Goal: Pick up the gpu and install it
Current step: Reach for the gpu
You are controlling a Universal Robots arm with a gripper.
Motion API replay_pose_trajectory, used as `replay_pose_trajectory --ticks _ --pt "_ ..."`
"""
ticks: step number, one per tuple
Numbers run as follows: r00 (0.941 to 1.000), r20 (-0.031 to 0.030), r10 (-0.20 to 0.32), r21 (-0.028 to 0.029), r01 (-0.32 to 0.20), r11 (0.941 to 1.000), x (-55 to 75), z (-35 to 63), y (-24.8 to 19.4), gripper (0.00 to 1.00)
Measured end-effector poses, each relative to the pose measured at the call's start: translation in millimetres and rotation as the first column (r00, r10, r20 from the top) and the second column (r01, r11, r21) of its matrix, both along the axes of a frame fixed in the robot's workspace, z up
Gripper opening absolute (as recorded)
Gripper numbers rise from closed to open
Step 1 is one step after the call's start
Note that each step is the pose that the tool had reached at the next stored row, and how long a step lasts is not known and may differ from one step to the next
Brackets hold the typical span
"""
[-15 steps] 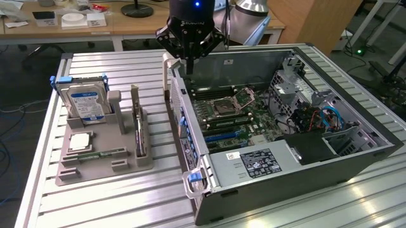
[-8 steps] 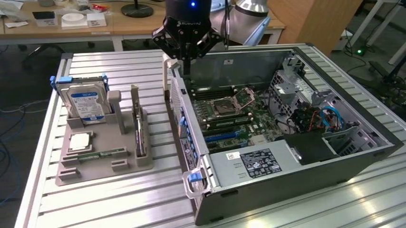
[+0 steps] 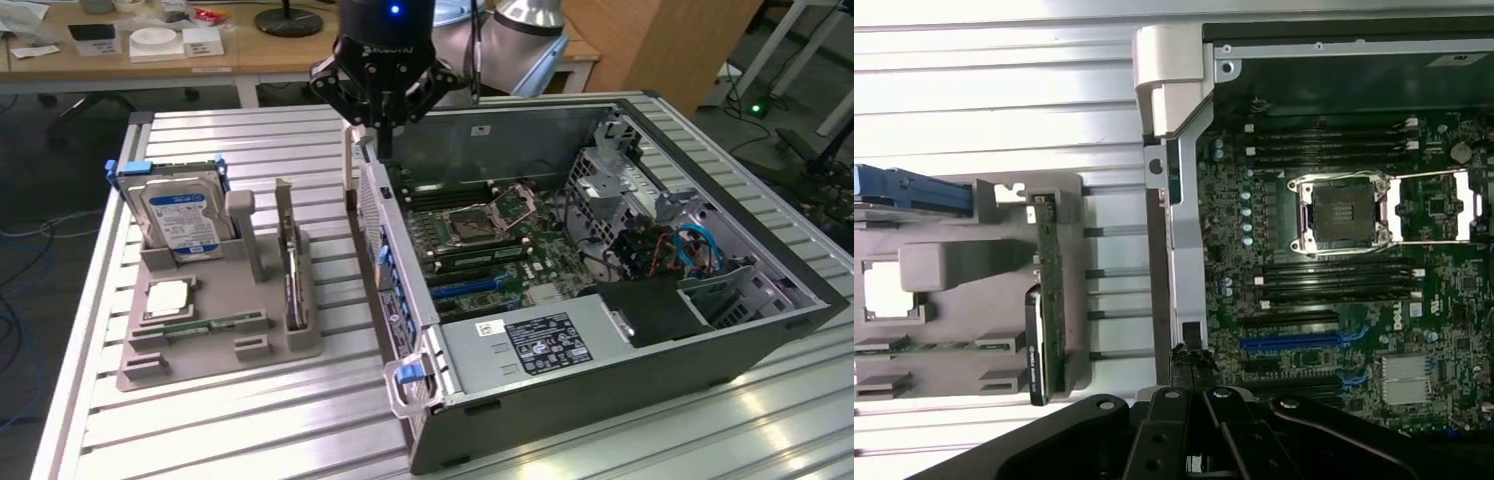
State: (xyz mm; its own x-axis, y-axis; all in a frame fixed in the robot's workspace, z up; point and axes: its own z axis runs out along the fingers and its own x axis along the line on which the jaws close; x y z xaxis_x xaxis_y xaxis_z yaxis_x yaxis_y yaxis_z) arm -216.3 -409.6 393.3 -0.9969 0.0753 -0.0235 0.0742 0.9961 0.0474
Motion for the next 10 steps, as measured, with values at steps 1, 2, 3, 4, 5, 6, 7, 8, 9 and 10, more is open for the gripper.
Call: replay_pose_trajectory --ticks 1,2,3,4,5,6,7,8,9,10 --pt "1.0000 0.0000 0.000 0.0000 0.000 1.0000 -1.4 0.0 -0.3 0.10" --pt "1.0000 0.0000 0.000 0.0000 0.000 1.0000 -2.9 0.0 -0.4 0.10" --pt "1.0000 0.0000 0.000 0.0000 0.000 1.0000 -4.4 0.0 -0.5 0.10" --pt "1.0000 0.0000 0.001 0.0000 -0.001 1.0000 -5.9 0.0 -0.6 0.10" --pt "1.0000 0.0000 0.002 0.0000 -0.002 1.0000 -7.6 0.0 -0.8 0.10" --pt "1.0000 0.0000 0.005 0.0000 -0.005 1.0000 -9.3 0.0 -1.1 0.10" --pt "1.0000 0.0000 0.008 -0.0001 -0.008 1.0000 -11.1 0.0 -1.2 0.10" --pt "0.9999 0.0000 0.011 0.0000 -0.011 0.9999 -12.5 0.0 -1.4 0.10" --pt "0.9999 0.0000 0.013 0.0000 -0.013 0.9999 -13.9 0.0 -1.4 0.10" --pt "0.9999 0.0000 0.014 0.0000 -0.014 0.9999 -15.3 0.0 -1.4 0.10"
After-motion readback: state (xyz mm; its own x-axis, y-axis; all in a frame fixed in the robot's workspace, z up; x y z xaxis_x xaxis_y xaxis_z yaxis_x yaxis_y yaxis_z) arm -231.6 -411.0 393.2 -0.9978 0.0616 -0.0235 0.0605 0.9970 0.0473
